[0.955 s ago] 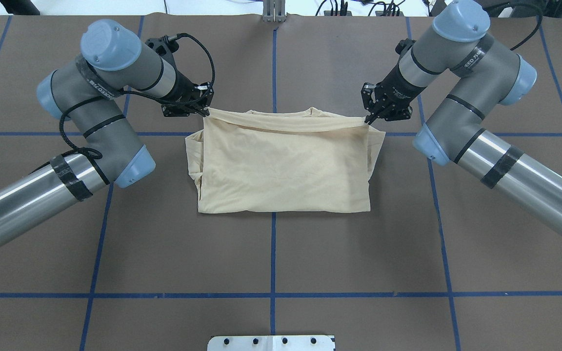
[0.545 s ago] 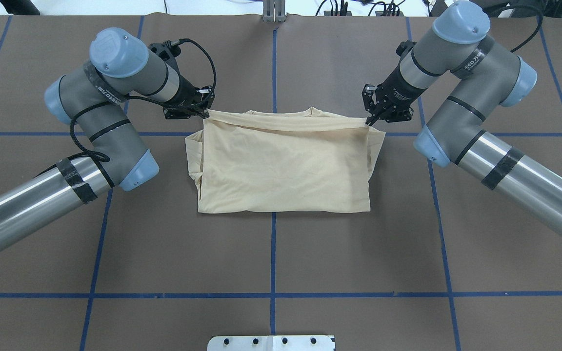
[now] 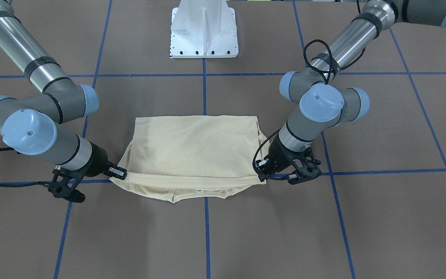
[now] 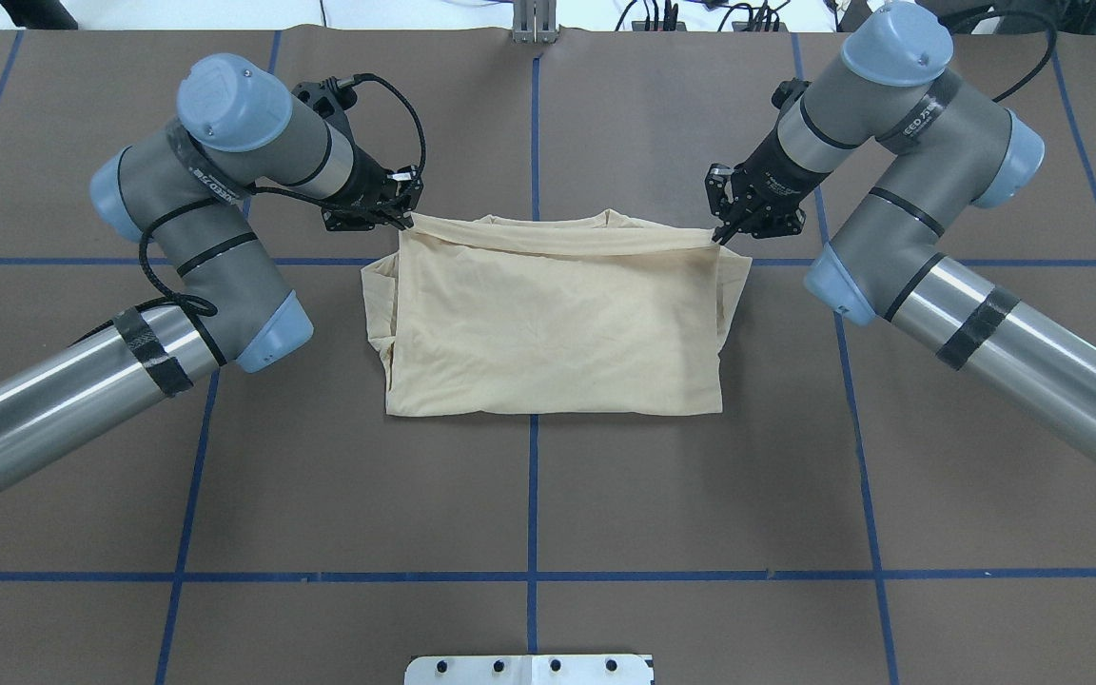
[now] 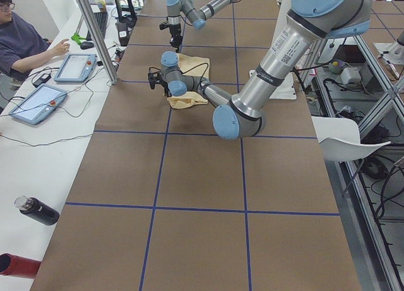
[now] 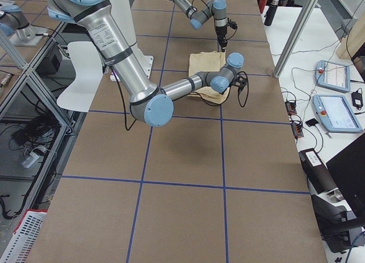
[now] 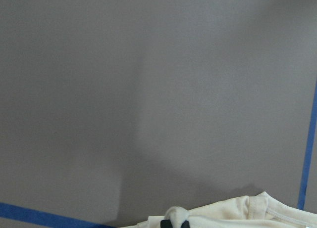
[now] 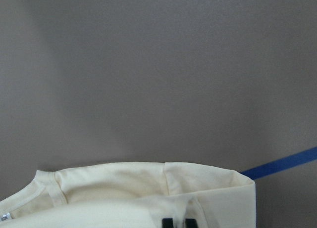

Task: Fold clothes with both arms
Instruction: 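Open both grippers and raise them off the folded shirt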

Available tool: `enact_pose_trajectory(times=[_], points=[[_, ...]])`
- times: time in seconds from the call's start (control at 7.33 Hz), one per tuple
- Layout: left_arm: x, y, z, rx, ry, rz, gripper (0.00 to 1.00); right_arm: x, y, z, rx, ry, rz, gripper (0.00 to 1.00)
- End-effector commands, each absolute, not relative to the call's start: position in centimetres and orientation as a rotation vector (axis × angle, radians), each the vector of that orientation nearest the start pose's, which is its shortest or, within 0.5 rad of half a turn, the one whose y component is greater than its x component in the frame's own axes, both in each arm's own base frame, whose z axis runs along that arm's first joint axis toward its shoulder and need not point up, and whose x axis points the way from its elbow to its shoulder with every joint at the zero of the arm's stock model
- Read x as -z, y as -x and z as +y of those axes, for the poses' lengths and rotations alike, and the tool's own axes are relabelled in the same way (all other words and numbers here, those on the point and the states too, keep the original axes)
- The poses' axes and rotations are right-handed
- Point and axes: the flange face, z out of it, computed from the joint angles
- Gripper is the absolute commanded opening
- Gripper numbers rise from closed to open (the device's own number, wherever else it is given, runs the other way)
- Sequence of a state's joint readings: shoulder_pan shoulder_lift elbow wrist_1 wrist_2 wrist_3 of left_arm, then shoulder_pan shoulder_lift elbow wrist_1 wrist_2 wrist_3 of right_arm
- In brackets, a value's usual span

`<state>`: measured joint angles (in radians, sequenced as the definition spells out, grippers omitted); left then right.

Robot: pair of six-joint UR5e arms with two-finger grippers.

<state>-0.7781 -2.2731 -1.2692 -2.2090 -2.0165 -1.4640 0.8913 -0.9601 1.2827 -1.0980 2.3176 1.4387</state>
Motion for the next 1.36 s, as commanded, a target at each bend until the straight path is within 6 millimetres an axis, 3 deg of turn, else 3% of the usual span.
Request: enact_pose_trajectory(times=[0.0, 0.27, 0.55, 0.82, 0.95, 1.23], points=[[-29.4, -47.8, -60.1, 0.371, -0.079, 1.109, 0.99, -36.8, 40.9, -61.7, -0.397, 0.242, -1.009, 1.0], [-28.7, -45.6, -60.4, 0.385, -0.102, 1.121, 0.99, -37.4, 39.5, -61.5, -0.377, 0.193, -1.073, 1.0], [-27.8, -42.4, -57.6, 0.384, -0.103, 1.125, 0.99, -37.8, 38.1, -59.5, -0.364, 0.173, -1.111, 1.0], [-25.9, -41.4, -56.7, 0.389, -0.099, 1.117, 0.99, -38.2, 36.5, -52.4, -0.348, 0.201, -1.138, 1.0], [-26.0, -41.2, -56.5, 0.392, -0.099, 1.118, 0.99, -37.0, 37.4, -50.0, -0.357, 0.206, -1.149, 1.0], [-25.6, -40.3, -55.5, 0.39, -0.111, 1.135, 0.99, -36.9, 43.1, -45.7, -0.372, 0.185, -1.112, 1.0]])
